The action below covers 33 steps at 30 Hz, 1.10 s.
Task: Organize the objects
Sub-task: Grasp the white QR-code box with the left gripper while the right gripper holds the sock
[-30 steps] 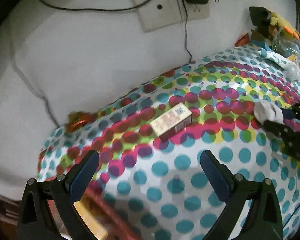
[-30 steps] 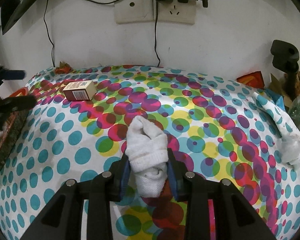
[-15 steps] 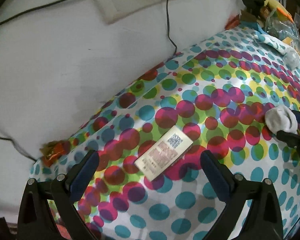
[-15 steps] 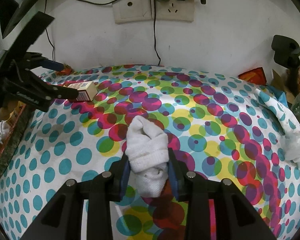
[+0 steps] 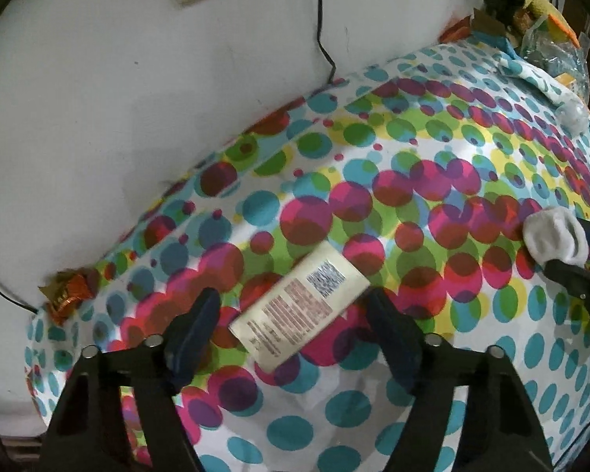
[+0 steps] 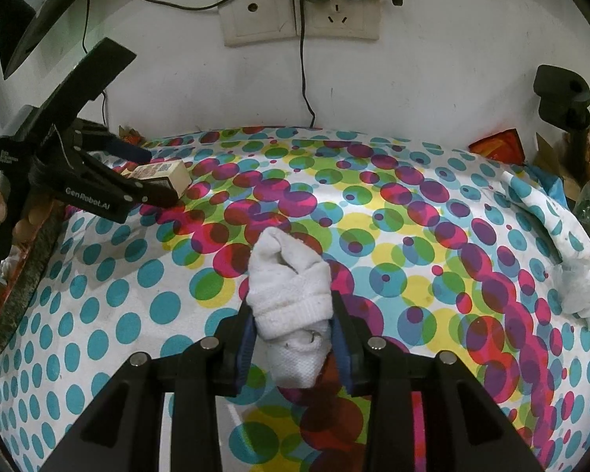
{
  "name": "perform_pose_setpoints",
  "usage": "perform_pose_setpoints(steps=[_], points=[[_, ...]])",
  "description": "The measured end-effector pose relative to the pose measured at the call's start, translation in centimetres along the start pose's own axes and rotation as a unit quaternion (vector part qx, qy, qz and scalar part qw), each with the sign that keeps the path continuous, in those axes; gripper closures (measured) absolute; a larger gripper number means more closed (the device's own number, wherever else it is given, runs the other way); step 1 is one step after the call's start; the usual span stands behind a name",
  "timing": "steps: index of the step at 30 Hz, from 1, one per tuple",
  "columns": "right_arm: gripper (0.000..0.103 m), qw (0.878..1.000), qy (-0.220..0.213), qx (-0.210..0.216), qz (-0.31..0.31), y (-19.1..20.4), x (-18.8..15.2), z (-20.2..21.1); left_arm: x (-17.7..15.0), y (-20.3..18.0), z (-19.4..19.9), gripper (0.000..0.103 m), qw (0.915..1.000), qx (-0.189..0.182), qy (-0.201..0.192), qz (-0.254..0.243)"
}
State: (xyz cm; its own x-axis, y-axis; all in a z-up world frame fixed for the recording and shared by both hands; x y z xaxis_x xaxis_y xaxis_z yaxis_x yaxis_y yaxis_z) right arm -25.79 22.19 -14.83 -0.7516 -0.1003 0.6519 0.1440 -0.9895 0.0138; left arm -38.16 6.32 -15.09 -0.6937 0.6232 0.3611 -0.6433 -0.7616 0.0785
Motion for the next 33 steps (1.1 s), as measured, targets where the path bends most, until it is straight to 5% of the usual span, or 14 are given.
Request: perform_pose_setpoints(steps=[11, 22, 33], points=[[0.066, 1.0, 0.002, 0.004, -0.005, 0.0, 0.0, 0.0, 0.0, -0.2, 0.2, 0.063, 0.9991, -0.026, -0.001, 0.034], [0.066, 1.0, 0.003, 0.005, -0.007, -0.2, 0.1, -0.1, -0.9, -0.9, 0.7, 0.076, 0.9958, -0.046, -0.009, 0.079], [0.066, 1.0, 0.003, 0.005, -0.006, -0.3, 0.1, 0.0, -2.0, -1.0, 1.4, 0.077, 0.9881, -0.01, -0.037, 0.149]])
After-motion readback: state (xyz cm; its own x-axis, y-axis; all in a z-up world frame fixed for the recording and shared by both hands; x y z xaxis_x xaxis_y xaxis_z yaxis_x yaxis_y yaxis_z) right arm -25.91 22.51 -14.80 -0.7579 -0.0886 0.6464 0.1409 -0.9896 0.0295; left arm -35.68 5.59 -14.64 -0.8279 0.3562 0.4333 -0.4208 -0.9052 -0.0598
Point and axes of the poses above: each gripper's, at about its wrist camera, not at the fingertips, and z roughly against the way its jaws point, y to its left, x to its top, the point moved 4 cm from there along -z, roughly the way its jaws point, and after that the axes turned 4 degrees about -x, right-handed, at the moved point
